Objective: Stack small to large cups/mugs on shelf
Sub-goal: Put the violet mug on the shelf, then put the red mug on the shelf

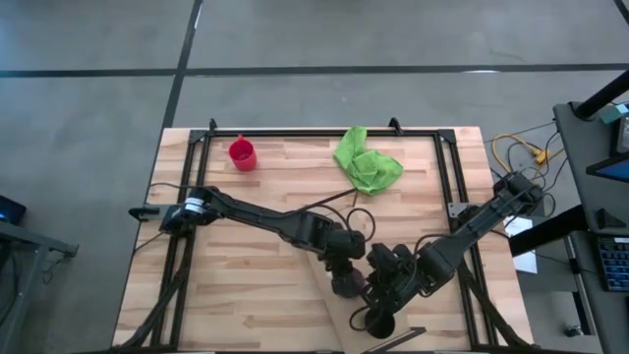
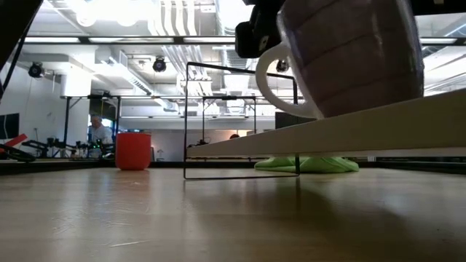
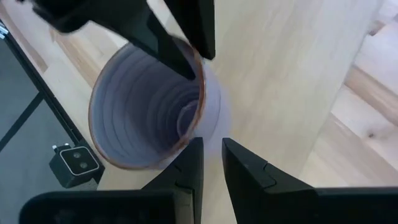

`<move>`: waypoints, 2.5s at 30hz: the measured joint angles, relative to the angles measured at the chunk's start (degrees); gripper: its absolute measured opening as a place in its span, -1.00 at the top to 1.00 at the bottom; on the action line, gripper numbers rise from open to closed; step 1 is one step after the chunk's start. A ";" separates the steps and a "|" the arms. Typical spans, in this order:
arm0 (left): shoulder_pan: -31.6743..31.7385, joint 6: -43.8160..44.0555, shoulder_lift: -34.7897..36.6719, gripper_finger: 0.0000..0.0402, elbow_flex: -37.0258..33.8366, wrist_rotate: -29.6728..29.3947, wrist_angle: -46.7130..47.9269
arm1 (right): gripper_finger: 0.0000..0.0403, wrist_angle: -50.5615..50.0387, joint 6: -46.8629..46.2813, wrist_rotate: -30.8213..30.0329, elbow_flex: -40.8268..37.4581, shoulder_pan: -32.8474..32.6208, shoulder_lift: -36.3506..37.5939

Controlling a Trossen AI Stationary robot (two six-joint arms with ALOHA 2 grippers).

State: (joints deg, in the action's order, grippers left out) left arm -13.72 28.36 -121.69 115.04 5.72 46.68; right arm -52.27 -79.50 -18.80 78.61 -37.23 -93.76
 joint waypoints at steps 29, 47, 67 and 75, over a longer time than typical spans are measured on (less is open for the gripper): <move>0.70 -0.16 3.79 0.69 0.44 0.64 -2.06 | 0.73 -12.11 5.83 0.74 0.79 0.13 9.97; 9.26 -12.20 24.11 0.70 -0.13 -16.03 26.61 | 0.73 -12.21 11.21 -3.79 0.78 0.26 19.64; 38.25 -50.43 31.93 0.70 -17.33 -19.44 43.35 | 0.73 -12.04 9.46 -3.71 0.72 0.26 15.57; 44.19 -66.40 31.85 0.70 -33.17 -19.03 43.31 | 0.73 -12.02 8.61 -3.62 0.72 0.26 15.57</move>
State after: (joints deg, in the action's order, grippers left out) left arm 30.47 -38.05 -89.84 81.88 -13.32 89.99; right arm -64.29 -70.89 -22.41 79.33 -36.97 -78.19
